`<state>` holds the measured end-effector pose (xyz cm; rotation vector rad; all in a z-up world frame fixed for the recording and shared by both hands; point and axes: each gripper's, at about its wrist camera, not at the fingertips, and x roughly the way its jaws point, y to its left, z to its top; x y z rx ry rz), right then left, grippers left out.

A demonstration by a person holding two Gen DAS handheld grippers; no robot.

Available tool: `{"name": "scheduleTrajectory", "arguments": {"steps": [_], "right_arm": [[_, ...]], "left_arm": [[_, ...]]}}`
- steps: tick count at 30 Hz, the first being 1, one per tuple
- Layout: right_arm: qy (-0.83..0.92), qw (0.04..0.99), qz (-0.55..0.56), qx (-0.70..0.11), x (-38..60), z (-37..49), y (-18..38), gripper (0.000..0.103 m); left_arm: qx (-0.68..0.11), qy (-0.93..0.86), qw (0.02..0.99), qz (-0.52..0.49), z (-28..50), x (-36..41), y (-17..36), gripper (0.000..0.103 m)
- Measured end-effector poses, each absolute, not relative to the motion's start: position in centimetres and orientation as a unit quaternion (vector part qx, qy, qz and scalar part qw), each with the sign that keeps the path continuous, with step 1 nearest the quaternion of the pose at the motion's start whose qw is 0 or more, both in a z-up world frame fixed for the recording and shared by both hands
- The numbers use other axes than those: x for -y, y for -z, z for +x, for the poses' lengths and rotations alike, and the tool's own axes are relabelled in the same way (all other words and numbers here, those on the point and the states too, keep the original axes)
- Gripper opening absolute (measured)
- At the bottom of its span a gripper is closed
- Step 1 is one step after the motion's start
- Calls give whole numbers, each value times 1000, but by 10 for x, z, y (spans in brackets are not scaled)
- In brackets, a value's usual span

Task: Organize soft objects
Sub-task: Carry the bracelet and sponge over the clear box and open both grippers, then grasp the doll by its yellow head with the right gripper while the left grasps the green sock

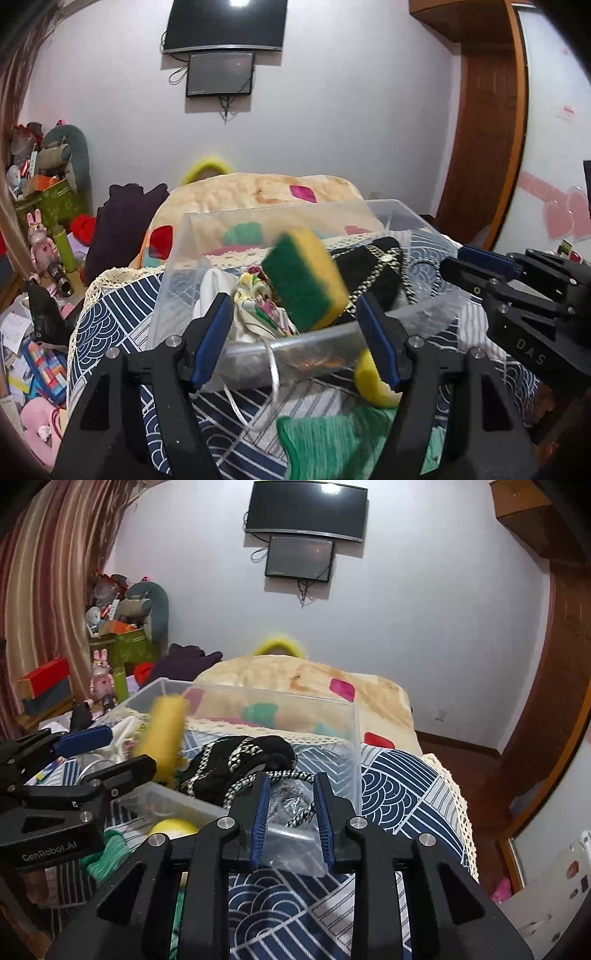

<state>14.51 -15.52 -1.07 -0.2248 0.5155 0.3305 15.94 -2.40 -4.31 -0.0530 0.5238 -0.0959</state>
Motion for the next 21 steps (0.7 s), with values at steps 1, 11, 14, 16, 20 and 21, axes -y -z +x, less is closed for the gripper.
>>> {"name": "scheduleTrajectory", "arguments": {"steps": [1, 11, 14, 16, 20, 21], "right_arm": [[-165, 947, -111, -251, 156, 142, 10, 25], [-209, 946, -97, -230, 151, 112, 0, 45], [-219, 945, -88, -225, 149, 102, 2, 51], [-227, 942, -85, -231, 147, 100, 6, 51], [-238, 933, -87, -256, 136, 103, 21, 51], [-240, 930, -87, -265, 133, 104, 26, 51]], "left_arm": [[-257, 49, 965, -23, 156, 25, 41, 69], [-252, 60, 964, -60, 120, 16, 32, 79], [-253, 48, 964, -64, 110, 10, 34, 79], [-255, 40, 965, -54, 104, 8, 37, 80], [-266, 34, 963, -36, 96, 8, 46, 80], [-270, 34, 962, -32, 93, 8, 50, 80]]}}
